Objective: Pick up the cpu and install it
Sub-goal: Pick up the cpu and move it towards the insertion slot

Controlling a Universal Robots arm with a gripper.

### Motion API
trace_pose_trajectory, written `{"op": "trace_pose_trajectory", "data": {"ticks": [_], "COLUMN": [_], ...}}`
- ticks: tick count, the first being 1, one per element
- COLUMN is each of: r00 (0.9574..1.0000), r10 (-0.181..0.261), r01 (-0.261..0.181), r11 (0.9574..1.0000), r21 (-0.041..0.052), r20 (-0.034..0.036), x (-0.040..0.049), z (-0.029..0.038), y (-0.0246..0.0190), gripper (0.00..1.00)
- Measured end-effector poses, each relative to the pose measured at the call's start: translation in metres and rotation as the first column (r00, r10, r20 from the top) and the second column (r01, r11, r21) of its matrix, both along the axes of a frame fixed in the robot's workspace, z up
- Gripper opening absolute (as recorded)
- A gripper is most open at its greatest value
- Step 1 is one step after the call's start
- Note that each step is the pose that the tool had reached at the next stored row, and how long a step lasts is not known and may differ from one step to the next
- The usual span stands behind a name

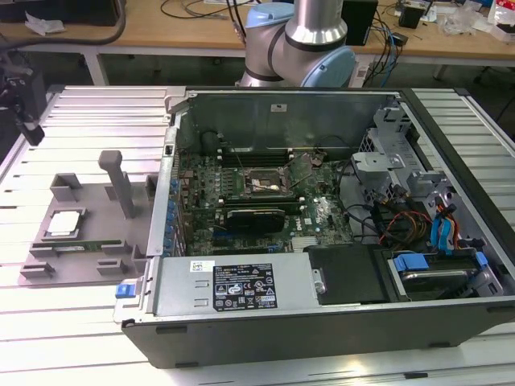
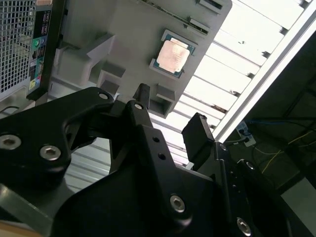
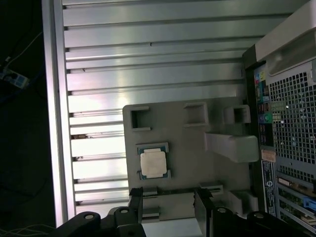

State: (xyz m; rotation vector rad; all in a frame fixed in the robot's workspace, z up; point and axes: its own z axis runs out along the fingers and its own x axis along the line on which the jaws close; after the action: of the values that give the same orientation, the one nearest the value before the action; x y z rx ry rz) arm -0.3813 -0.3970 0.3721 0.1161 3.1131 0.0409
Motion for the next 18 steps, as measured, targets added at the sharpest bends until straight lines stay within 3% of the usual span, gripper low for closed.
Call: {"op": "trace_pose_trajectory", "data": {"ticks": [18], "r00": [1.0], "r10": [0.0], "r01": [0.0], "r11": [1.0], "r21": [0.0], "r20": [0.0], "x": [0.0], "z": [-0.0124], "y": [0.0], "gripper": [0.55]}}
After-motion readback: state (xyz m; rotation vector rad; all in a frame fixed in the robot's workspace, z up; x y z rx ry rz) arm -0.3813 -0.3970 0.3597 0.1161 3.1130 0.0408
